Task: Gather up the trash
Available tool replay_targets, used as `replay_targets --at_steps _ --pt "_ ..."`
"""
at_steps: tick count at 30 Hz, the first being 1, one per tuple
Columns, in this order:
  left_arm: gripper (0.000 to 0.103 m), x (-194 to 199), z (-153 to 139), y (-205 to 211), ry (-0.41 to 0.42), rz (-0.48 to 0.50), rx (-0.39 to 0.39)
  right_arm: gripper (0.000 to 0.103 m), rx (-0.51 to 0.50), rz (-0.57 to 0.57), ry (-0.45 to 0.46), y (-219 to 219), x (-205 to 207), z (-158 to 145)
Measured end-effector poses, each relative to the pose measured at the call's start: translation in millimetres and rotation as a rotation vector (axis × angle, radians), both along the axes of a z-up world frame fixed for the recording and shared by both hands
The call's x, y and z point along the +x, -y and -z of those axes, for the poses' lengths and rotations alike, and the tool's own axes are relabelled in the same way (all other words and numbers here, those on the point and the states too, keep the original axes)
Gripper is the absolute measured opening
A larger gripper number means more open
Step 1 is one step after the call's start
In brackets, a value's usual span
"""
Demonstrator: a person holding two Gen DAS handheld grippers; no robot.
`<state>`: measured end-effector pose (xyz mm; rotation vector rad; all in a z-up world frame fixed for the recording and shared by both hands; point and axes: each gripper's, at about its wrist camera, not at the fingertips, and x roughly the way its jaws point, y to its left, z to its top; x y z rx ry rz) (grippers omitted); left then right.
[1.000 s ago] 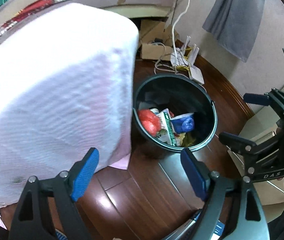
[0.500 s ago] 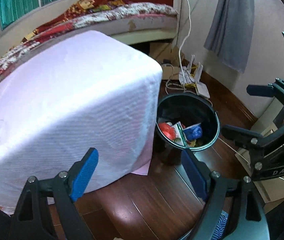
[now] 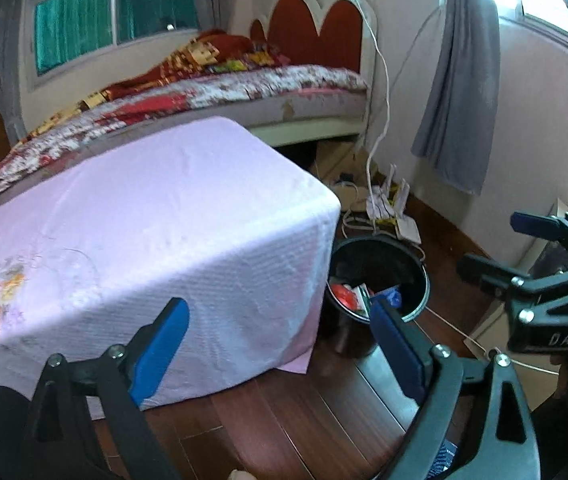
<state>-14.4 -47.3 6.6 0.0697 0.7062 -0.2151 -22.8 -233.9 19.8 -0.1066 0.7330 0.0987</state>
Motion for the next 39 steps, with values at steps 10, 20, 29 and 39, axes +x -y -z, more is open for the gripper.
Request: replay_targets --at_steps 10,20,29,39 --pt "0.098 -19.4 -15.8 -25.5 0.068 -0.064 -0.022 0.103 0.022 0.032 0.12 -15.8 -21.3 -32.4" --pt "0.102 -19.0 -22.7 -19.5 0.13 -0.104 -0.01 0.103 0.036 0.032 0.12 -19.4 -17.0 -29.8" --pt "0.102 -22.4 -26.6 -10.3 0.137 -0.086 -0.006 0.103 0.065 0.062 0.15 -7.9 -25.8 -35.1" --pt "0.102 -25.7 -38.6 -8.0 0.176 -0.08 -0.008 0.103 0.074 0.062 0.237 -7.1 -33.4 -49.9"
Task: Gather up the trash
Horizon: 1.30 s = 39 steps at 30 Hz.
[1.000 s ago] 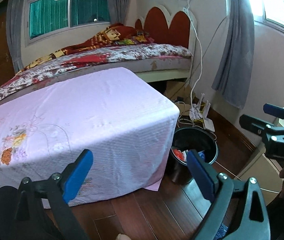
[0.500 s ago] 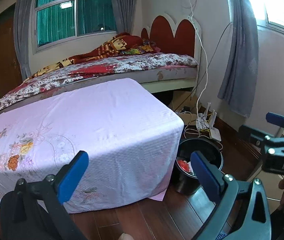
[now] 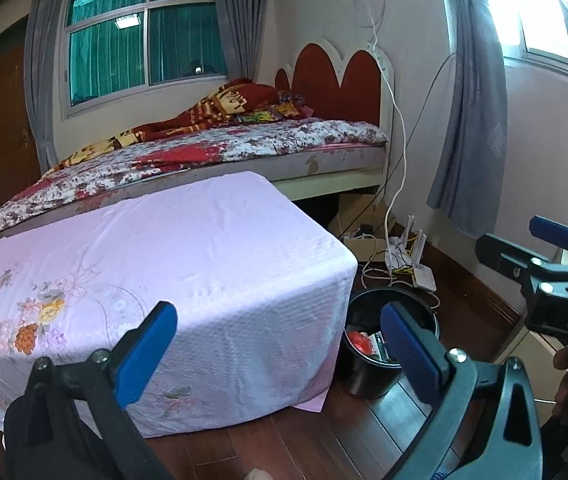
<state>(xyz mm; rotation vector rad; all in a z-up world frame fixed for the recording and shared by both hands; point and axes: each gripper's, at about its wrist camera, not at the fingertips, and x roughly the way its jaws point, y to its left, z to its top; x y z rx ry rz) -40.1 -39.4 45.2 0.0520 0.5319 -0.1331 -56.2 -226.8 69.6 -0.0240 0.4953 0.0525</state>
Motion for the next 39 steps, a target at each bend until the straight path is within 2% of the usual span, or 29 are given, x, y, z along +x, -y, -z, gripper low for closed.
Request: replay_targets --at_steps 39 --pt "0.102 2.1 -1.7 1.5 0.012 -0.001 0.018 0.103 -0.024 -0.004 -0.021 3.3 3.0 3.4"
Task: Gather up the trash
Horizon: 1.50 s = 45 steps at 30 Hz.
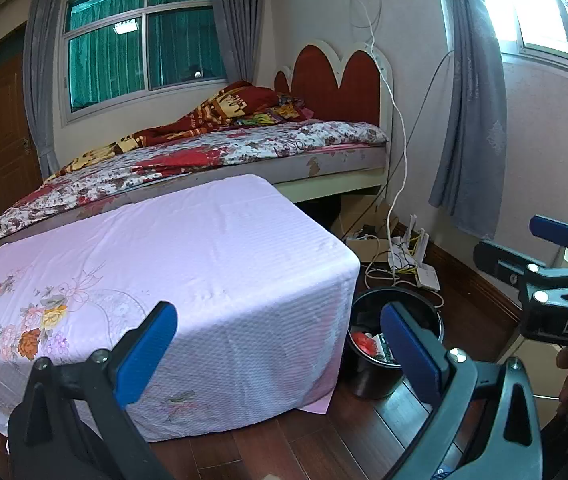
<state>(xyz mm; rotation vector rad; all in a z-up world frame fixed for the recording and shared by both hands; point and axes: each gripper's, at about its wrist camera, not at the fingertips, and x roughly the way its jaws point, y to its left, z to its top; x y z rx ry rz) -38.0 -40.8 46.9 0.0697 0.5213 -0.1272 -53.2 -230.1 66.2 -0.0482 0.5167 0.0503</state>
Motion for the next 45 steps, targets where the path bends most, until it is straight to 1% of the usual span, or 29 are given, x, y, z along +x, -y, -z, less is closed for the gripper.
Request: replay_targets --at_steps 26,45 --pt "0.102 1.6 1.2 -1.7 0.009 0.002 0.002 0.103 -0.002 -0.004 0.002 -0.7 -0.5 -0.7" --pt "0.102 2.7 -3.8 -2.2 0.017 -0.003 0.002 0.103 -0.003 -0.007 -0.005 1.0 -0.4 0.9"
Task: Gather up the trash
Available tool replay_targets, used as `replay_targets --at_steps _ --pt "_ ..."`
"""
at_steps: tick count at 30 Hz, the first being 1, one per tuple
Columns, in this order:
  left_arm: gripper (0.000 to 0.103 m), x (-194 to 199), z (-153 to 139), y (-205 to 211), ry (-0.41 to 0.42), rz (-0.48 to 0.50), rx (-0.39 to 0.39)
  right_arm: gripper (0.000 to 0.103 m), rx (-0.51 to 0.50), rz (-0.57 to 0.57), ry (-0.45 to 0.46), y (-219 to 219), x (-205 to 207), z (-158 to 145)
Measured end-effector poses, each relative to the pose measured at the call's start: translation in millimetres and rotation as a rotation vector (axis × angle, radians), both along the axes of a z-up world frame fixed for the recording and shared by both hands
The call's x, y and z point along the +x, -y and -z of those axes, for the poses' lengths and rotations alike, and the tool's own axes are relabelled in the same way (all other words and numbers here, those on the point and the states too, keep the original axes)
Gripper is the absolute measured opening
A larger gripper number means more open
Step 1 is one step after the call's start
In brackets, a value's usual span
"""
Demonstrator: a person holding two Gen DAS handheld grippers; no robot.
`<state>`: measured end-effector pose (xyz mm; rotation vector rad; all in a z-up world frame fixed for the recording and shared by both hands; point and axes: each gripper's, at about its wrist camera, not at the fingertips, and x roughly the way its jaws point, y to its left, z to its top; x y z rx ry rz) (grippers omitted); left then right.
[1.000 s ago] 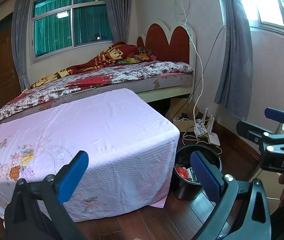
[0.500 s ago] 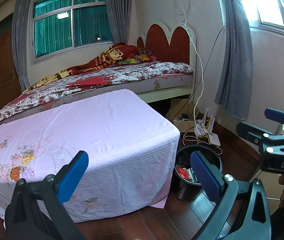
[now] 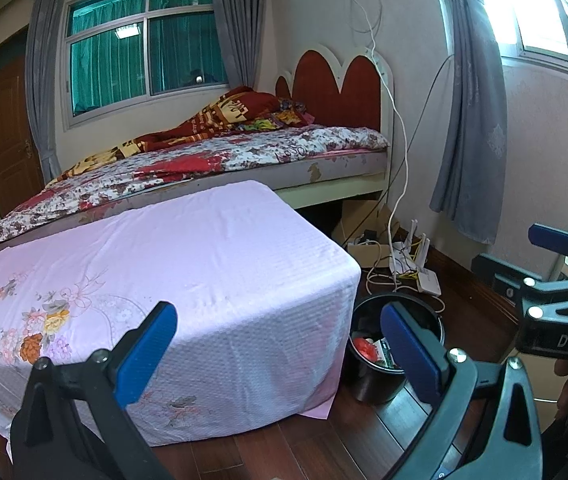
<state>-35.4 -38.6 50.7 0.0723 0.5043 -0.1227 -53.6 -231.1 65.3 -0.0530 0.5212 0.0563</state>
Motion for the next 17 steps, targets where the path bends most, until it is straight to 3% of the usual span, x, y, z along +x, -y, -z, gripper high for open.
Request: replay_targets --at_steps 17 --pt "0.102 4.8 -3.7 1.6 0.024 -0.031 0.013 0.103 -0.001 -0.006 -0.005 0.6 0.3 2.8"
